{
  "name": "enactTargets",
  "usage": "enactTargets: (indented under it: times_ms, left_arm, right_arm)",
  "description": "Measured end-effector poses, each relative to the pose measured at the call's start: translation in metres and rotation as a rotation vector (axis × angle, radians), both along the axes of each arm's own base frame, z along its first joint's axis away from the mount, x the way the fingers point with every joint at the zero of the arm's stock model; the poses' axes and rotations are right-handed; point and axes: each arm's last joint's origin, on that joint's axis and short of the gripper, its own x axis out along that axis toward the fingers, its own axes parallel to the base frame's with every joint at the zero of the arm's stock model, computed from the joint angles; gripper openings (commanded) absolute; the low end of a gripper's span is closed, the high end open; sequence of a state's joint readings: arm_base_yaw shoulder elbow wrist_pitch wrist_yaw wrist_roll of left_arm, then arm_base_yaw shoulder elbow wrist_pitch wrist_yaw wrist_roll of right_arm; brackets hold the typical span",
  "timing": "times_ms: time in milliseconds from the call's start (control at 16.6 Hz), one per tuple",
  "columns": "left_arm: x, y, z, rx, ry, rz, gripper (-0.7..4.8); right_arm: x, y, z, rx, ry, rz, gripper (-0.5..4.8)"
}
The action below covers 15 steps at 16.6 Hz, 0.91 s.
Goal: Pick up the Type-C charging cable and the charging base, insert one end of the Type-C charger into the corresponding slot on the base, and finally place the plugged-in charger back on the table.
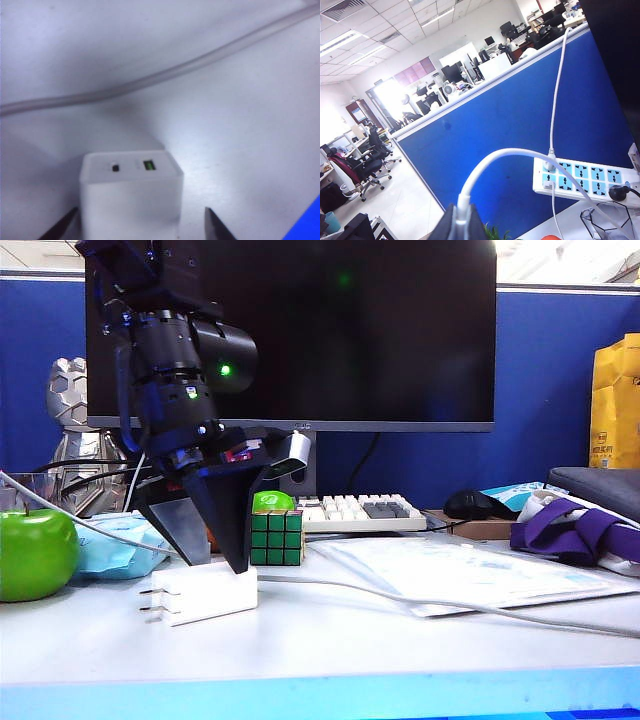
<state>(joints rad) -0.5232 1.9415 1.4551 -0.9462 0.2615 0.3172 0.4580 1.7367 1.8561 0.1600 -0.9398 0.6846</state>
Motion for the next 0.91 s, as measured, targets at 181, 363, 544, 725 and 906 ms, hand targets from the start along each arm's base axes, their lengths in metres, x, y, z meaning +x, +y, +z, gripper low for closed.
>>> enactTargets:
  times_ms: [181, 363, 544, 725, 906]
  left_arm:
    - [0.0002, 0.0005, -0.0001, 0.011, -0.006, 0.002, 3.19]
    - [-0.0004, 0.0007, -0.0002, 0.017, -0.001, 0.002, 3.19]
    - [-0.0016, 0.0017, -0.0004, 0.032, 0.009, 0.003, 3.19]
    - [-0.0022, 0.0023, -0.0007, 0.044, 0.013, 0.003, 3.19]
    - [-0.0002, 0.0019, -0.0081, 0.093, 0.005, 0.004, 3.19]
  right_arm:
    - [0.0, 0.0, 0.0, 0.0, 0.0, 0.0, -0.01]
    - [0.0, 0.0, 0.0001, 0.001, -0.002, 0.0, -0.01]
    - [-0.0001, -0.0001, 0.0004, 0.003, -0.006, 0.0, -0.01]
    - [-0.0001, -0.0001, 0.0006, 0.003, -0.006, 0.0, -0.01]
    - [-0.0002, -0.0001, 0.0006, 0.003, -0.007, 0.0, -0.01]
